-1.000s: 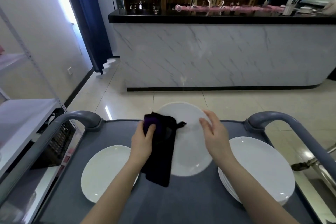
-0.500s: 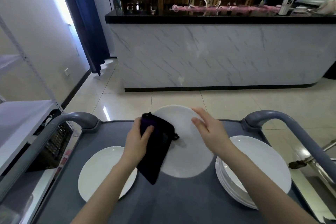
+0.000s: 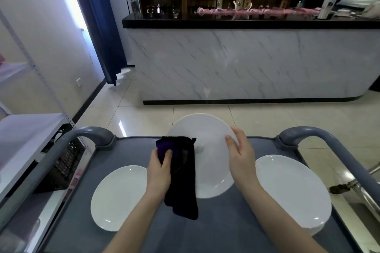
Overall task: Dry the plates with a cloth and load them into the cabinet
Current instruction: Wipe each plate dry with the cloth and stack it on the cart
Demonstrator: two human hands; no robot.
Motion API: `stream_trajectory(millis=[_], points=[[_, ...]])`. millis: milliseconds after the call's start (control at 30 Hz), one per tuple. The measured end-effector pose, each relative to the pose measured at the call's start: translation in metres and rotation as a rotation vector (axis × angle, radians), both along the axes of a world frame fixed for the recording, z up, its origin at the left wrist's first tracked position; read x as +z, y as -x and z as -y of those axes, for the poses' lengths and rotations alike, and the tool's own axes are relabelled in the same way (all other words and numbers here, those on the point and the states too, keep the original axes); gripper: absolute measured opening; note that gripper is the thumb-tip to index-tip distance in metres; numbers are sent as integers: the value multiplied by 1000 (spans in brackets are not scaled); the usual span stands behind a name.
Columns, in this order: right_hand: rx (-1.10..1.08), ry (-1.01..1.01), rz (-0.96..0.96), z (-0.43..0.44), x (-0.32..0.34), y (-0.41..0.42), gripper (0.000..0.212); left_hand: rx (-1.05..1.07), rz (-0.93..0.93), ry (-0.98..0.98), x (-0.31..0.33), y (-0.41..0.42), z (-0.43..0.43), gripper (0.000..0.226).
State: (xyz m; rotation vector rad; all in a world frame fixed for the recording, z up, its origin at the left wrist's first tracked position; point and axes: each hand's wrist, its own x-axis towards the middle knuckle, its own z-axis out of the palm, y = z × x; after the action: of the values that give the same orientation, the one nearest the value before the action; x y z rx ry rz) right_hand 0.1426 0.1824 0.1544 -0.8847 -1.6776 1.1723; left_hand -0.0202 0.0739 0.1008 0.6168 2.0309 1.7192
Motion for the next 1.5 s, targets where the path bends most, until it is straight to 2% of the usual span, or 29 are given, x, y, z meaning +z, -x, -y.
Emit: stream_trajectory(millis=[100,267,367,500,567,667,767,900,1000,1067,1133,1233,1367,1500], points=[[23,44,3,4,-9,-5,26,18,-17,-13,3,4,3,7],[270,-2,234,-15,-2,-21,23,-82,-392,23,29,24,17,6],[398,-191,417,-22,18,-12,31,-231,-606,43,44,24,18,16],[508,-417,577,-11,30,5,23,-402,-739,108,50,20,14,16],[487,-490,569,-2,26,7,22,-448,-721,89,52,19,13,22],[420,-428,451,2,17,7,21,-433,-634,61,54,18,12,31],[230,-327,321,-2,5,3,18,-315,-486,35,51,22,9,25],[-35,-275,132,6,-7,0,17,-65,-273,-20,36,17,8,4],[-167,-189,64,14,-14,2,17,53,-152,-59,20,4,8,5],[-255,-79,0,16,-16,3,18,75,3,-106,9,-7,8,6],[-273,-23,-21,15,-17,3,19,74,64,-91,3,-14,9,6],[-189,-55,41,7,-15,-4,25,14,-16,-77,5,-7,10,6],[-76,-247,175,-9,-6,-13,25,-137,-281,-25,28,15,8,8],[255,-352,420,-14,11,-7,22,-446,-489,103,53,29,5,16]])
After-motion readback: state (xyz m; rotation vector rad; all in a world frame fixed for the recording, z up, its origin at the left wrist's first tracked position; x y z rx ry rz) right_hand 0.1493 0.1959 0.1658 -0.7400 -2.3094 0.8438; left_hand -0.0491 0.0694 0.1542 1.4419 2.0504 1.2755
